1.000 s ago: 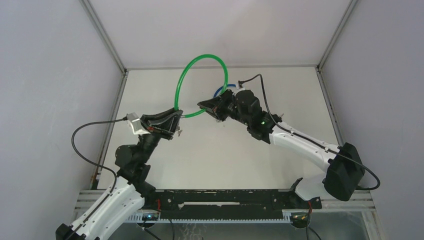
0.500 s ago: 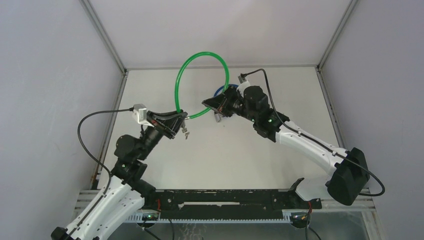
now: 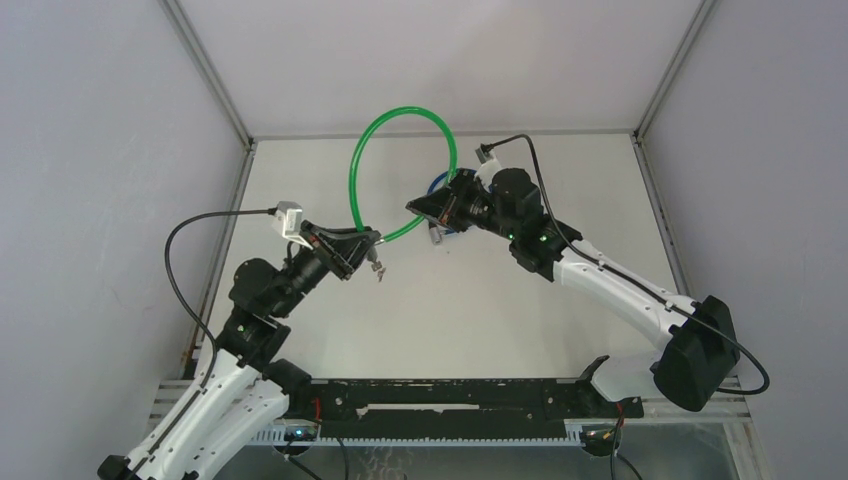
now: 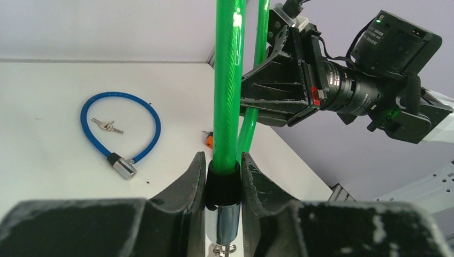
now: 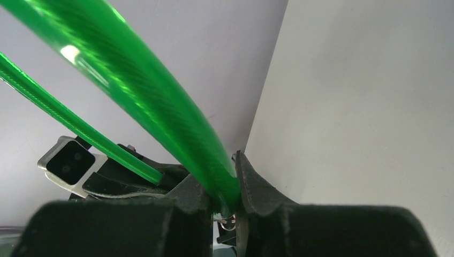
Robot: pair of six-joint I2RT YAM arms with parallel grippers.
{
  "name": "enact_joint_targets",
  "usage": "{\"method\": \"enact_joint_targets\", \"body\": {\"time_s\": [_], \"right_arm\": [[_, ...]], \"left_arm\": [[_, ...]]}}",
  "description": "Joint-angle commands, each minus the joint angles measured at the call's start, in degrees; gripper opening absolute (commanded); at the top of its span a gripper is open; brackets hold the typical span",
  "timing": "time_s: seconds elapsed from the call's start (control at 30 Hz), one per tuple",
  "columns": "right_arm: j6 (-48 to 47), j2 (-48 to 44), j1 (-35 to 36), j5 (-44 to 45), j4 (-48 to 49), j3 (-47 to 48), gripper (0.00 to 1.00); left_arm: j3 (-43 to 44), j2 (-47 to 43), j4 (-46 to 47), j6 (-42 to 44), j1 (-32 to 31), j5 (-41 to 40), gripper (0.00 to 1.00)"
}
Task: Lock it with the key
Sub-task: Lock the lock.
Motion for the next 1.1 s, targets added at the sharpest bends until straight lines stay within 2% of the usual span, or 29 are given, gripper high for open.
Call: {"method": "enact_joint_targets", "body": {"time_s": [0.0,0.1,0.13,0.2,0.3,0.33,0.4,0.43,0.47,0.5,0.57,0.73,0.9,1.07], "right_arm": [[-0.53,-2.72,-0.55,-3.39,6.04,3.53,0.00],[-0.51,-2.15,-1.72,-5.43,6.07,3.53,0.00],[-0.52,-1.97,-2.10,-5.98,5.79,3.53,0.03],[-1.65,-2.06,-2.39,-6.14,4.95,3.53,0.15],[-3.90,-2.63,-2.53,-6.08,3.66,3.51,0.50],[-4.56,-2.90,-2.56,-6.07,3.36,3.51,0.56],[-6.06,-3.22,-2.58,-6.58,3.64,3.54,0.58],[-6.45,-3.25,-2.58,-7.01,3.98,3.54,0.57],[-6.73,-3.19,-2.58,-7.59,4.67,3.56,0.52],[-6.59,-3.02,-2.70,-8.20,5.04,3.56,0.41],[-6.08,-2.55,-2.79,-9.04,5.53,3.58,0.00],[-5.95,-1.67,-2.13,-7.56,6.30,3.28,0.00],[-8.19,-4.29,0.25,3.11,13.84,-0.15,0.00],[-7.15,-3.86,0.58,7.22,17.99,-0.24,0.00]], "left_arm": [[2.41,-0.06,0.54,-0.50,0.36,2.23,0.00],[-0.13,-0.94,5.54,-1.32,0.36,0.56,0.00],[-1.53,-1.29,8.07,-2.07,0.40,-0.75,0.00],[-5.51,-2.57,15.25,-4.63,0.38,-3.26,0.00],[-10.43,-4.11,22.78,-7.14,0.27,-7.70,0.00],[-10.78,-4.39,23.27,-6.95,0.27,-8.76,0.00],[-10.86,-4.34,23.33,-6.79,0.27,-9.93,0.00],[-10.69,-4.11,23.30,-6.75,0.32,-10.19,0.00],[-10.48,-3.71,23.30,-6.70,0.27,-10.22,0.00],[-10.29,-3.42,23.46,-6.52,0.32,-10.14,0.00],[-10.23,-3.01,24.02,-6.57,0.27,-10.27,0.00],[-11.86,-2.85,29.13,-7.27,0.27,-9.11,0.00],[-12.12,-2.22,29.94,-8.51,0.36,-6.80,0.00],[-12.86,-1.98,31.90,-8.83,0.36,-4.89,0.00]]}}
